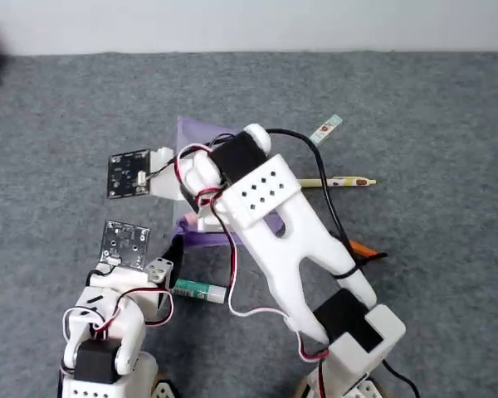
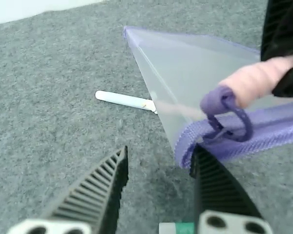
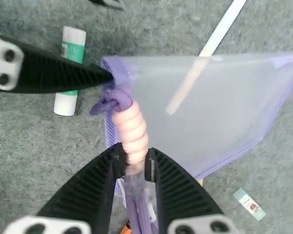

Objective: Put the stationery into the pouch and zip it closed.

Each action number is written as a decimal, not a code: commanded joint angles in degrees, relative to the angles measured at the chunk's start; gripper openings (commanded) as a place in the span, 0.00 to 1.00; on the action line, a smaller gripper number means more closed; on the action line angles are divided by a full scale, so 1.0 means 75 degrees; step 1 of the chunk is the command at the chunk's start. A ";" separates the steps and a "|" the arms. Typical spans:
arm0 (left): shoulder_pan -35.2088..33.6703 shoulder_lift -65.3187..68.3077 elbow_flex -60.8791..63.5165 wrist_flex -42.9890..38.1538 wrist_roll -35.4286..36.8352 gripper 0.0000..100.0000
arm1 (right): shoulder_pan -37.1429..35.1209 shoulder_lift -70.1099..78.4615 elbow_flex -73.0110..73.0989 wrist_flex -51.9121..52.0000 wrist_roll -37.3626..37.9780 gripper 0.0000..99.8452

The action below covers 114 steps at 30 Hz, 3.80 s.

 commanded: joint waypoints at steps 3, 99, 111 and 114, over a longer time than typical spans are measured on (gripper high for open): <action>0.0035 -0.0070 -0.0006 -0.0176 -0.0141 0.19 | -0.0182 -0.0604 -0.0328 0.0322 -0.0059 0.01; -0.1477 -0.0070 -0.2327 -0.1301 0.1196 0.01 | -0.1577 -0.4589 0.7115 -0.5574 -0.7783 0.25; -0.1477 -0.0059 -0.2315 -0.1711 0.0727 0.01 | -0.2057 -0.5199 0.9037 -0.8926 -0.7771 0.25; -0.1477 -0.0059 -0.2315 -0.1711 0.0727 0.01 | -0.2057 -0.5187 0.9377 -0.9946 -0.7736 0.25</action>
